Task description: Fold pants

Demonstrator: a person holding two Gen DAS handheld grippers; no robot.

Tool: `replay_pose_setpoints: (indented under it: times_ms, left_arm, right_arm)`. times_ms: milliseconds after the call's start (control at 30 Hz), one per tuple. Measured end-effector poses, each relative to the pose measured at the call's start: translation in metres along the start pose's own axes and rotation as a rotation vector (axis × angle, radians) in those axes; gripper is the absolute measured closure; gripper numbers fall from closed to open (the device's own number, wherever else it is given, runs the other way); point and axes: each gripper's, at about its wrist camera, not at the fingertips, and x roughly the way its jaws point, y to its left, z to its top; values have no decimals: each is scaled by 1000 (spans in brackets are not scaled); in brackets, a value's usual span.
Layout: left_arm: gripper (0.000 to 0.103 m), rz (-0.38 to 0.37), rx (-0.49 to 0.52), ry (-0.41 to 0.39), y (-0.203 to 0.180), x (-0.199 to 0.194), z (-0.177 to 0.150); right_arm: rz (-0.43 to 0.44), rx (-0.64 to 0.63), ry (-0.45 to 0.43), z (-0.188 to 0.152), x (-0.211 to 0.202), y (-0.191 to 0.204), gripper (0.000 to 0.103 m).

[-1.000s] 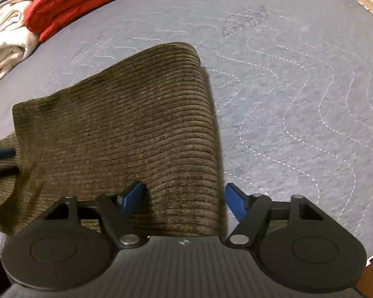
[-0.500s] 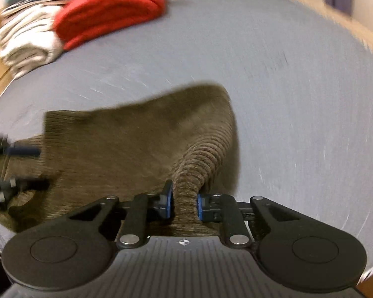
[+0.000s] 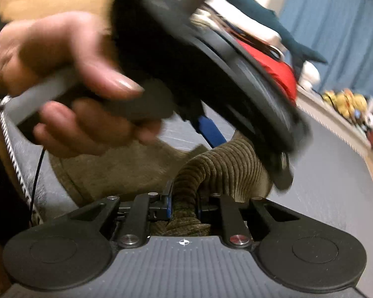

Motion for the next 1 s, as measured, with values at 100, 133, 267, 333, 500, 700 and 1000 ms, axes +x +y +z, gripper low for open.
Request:
replay_pose_setpoints:
  times_ms: [100,133,267,333,500,700,1000]
  left_arm:
    - [59,141,33,51,11,16,-1]
    - [66,155,37,58,13,17,-1]
    - [76,166,36,55,21,19,-4]
    - [77,170,21,48,27,17,-9]
    - [81,193,-55,0,58,-21,-21]
    - [82,346,-117,-64,114,-83,-39]
    - [75,572,-247,-33,198,-148,-84]
  right_arm:
    - [17,-33,17,5,8,10,86]
    - [17,-33,17,5,8,10,86]
    - [38,-26,33,5,15,4,78]
    - [97,-42,48,13,20,7,65]
    - [324,194,31,28,22,-35,38]
    - [378,520,-27,29,35,-104,30]
    - [347,630,121,14,104,-100,23]
